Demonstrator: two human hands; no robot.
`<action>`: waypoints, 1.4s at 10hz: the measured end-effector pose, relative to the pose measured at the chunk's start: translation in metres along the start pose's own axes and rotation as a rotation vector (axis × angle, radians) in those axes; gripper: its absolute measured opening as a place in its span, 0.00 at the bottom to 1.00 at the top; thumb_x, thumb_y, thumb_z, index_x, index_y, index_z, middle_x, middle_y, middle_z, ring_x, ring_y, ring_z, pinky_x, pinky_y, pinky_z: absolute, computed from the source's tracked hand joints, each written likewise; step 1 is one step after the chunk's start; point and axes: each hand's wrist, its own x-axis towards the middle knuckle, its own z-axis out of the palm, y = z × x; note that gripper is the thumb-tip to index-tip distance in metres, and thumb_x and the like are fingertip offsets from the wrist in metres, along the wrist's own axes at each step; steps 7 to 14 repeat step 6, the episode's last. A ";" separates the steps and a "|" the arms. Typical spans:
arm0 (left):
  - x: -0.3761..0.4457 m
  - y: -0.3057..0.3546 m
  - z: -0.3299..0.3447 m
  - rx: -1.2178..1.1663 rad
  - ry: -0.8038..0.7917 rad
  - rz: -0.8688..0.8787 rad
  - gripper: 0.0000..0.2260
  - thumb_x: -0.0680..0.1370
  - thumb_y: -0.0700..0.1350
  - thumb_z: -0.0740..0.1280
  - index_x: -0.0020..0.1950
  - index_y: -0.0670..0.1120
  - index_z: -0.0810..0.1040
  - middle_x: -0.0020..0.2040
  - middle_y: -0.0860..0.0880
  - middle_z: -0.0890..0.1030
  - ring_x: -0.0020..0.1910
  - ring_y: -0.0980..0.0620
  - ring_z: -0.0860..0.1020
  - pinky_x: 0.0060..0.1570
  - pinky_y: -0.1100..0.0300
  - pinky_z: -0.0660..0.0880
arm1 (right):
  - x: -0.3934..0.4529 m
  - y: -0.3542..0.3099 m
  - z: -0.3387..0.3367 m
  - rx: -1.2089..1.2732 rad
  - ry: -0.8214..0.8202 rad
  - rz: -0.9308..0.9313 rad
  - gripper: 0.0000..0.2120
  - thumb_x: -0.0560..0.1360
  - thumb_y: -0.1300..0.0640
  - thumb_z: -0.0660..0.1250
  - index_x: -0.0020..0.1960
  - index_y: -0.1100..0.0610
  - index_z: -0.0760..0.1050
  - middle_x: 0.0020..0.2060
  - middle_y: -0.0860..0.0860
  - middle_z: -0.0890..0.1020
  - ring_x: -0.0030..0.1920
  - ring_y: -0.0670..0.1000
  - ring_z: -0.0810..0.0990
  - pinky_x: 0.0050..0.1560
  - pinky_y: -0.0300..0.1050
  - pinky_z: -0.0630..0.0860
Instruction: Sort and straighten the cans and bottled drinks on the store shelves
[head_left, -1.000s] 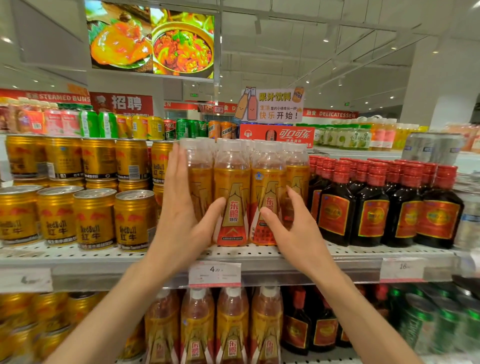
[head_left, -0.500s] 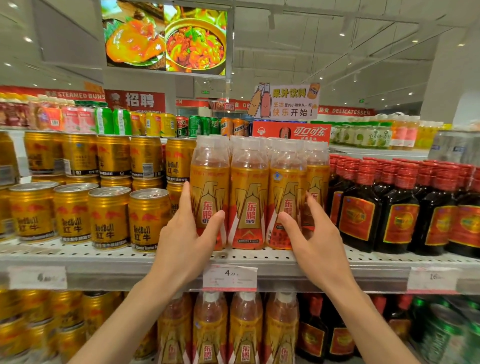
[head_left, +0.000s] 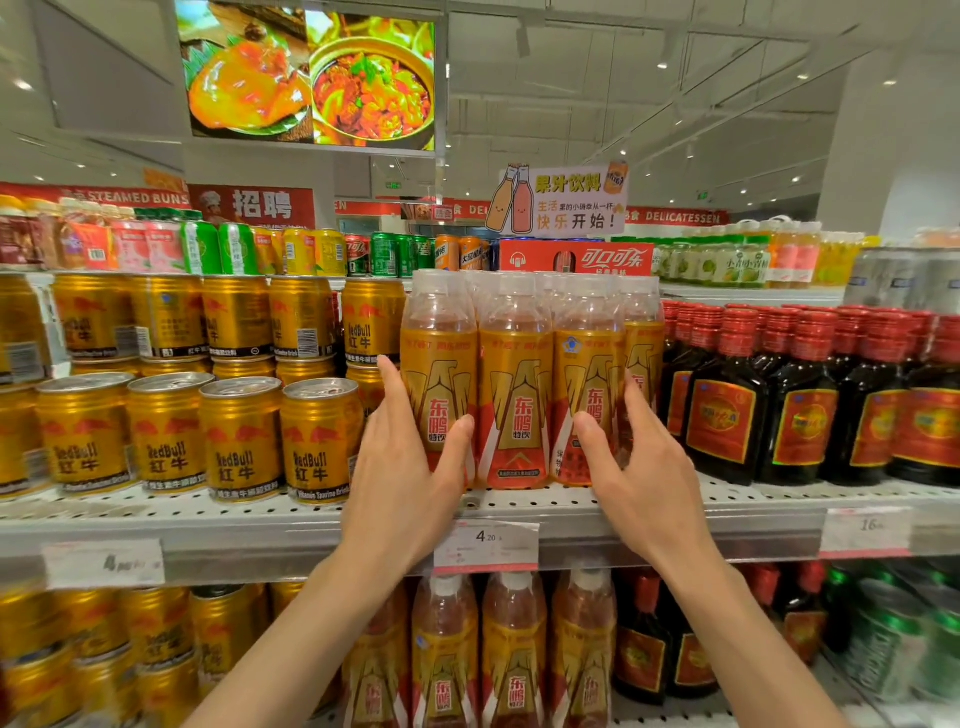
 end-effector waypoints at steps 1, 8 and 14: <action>0.000 -0.002 -0.003 -0.040 0.027 0.077 0.42 0.80 0.61 0.61 0.82 0.52 0.37 0.83 0.51 0.53 0.81 0.53 0.55 0.77 0.48 0.61 | -0.001 -0.003 -0.003 0.030 -0.012 0.025 0.38 0.79 0.36 0.60 0.83 0.50 0.50 0.80 0.48 0.59 0.80 0.49 0.58 0.78 0.54 0.61; -0.039 -0.009 -0.030 0.165 0.041 0.314 0.30 0.80 0.60 0.61 0.80 0.56 0.59 0.78 0.54 0.63 0.76 0.58 0.61 0.70 0.64 0.57 | -0.051 -0.013 -0.015 -0.030 0.091 -0.153 0.33 0.78 0.39 0.61 0.79 0.47 0.60 0.78 0.43 0.63 0.77 0.44 0.61 0.76 0.49 0.63; -0.039 -0.009 -0.030 0.165 0.041 0.314 0.30 0.80 0.60 0.61 0.80 0.56 0.59 0.78 0.54 0.63 0.76 0.58 0.61 0.70 0.64 0.57 | -0.051 -0.013 -0.015 -0.030 0.091 -0.153 0.33 0.78 0.39 0.61 0.79 0.47 0.60 0.78 0.43 0.63 0.77 0.44 0.61 0.76 0.49 0.63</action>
